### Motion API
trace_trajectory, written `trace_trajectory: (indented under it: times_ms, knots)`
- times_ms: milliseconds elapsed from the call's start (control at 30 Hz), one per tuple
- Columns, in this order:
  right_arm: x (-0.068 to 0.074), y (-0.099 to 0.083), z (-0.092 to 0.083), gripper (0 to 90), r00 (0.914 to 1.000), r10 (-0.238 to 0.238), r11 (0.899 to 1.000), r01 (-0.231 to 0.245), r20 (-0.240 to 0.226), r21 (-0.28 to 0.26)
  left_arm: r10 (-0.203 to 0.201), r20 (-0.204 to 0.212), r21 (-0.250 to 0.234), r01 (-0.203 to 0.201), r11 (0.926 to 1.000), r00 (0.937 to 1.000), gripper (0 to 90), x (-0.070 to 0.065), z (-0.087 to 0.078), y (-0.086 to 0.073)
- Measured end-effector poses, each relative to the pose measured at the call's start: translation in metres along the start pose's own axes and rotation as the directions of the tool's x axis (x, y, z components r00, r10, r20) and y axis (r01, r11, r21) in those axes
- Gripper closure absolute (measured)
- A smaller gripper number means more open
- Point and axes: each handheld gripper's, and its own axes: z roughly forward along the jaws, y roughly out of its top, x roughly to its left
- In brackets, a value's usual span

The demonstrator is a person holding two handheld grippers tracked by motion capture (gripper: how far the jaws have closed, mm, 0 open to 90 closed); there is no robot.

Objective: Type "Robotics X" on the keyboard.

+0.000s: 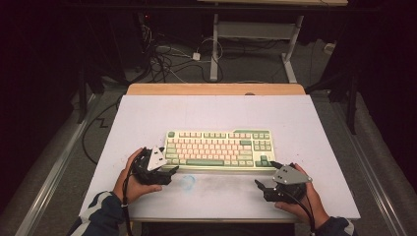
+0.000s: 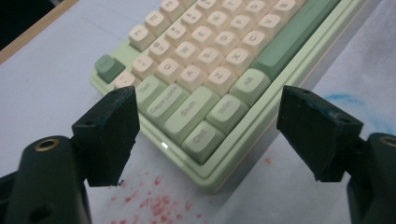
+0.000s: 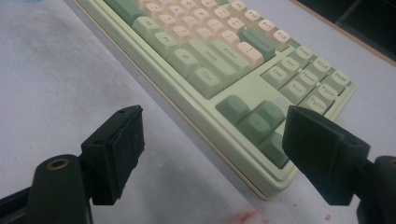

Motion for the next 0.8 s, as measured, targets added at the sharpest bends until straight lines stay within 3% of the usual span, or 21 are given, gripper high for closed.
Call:
trace_trajectory:
  times_ms: [67, 200, 300, 400, 500, 567, 800]
  knots:
    - [0.0, 0.0, 0.0, 21.5, 1.0, -0.002, 1.0, 0.002, -0.003, 0.0, -0.012, -0.006, -0.006, 0.012, 0.9999, 0.9999, 19.9, 0.003, -0.004, -0.001]
    - [0.0, 0.0, 0.0, 21.5, 1.0, -0.003, 1.0, 0.003, -0.002, 0.003, -0.014, -0.021, -0.007, 0.014, 0.9999, 0.9997, 29.4, 0.005, -0.011, -0.002]
    - [0.0, 0.0, 0.0, 21.5, 1.0, -0.001, 1.0, 0.001, 0.0, 0.001, -0.015, -0.025, -0.001, 0.015, 0.9999, 0.9996, 42.6, 0.005, -0.015, -0.002]
    - [0.0, 0.0, 0.0, 21.5, 1.0, -0.001, 1.0, 0.001, 0.001, 0.001, -0.017, -0.015, -0.004, 0.017, 0.9999, 0.9997, 62.5, 0.005, -0.017, 0.001]
    - [-0.001, 0.0, 0.0, 21.5, 1.0, -0.002, 1.0, 0.002, 0.0, 0.001, 0.025, -0.027, 0.032, -0.024, 0.9992, 0.9993, 77.1, 0.005, -0.015, 0.001]
    - [-0.001, 0.0, 0.0, 21.5, 1.0, -0.001, 1.0, 0.001, 0.001, 0.0, 0.014, -0.018, 0.043, -0.013, 0.999, 0.9997, 84.4, 0.006, -0.015, 0.002]
    - [0.0, 0.0, 0.001, 21.5, 1.0, -0.004, 1.0, 0.004, -0.002, 0.003, 0.0, 0.01, 0.058, -0.001, 0.9983, 1.0, 87.4, 0.006, -0.009, 0.01]
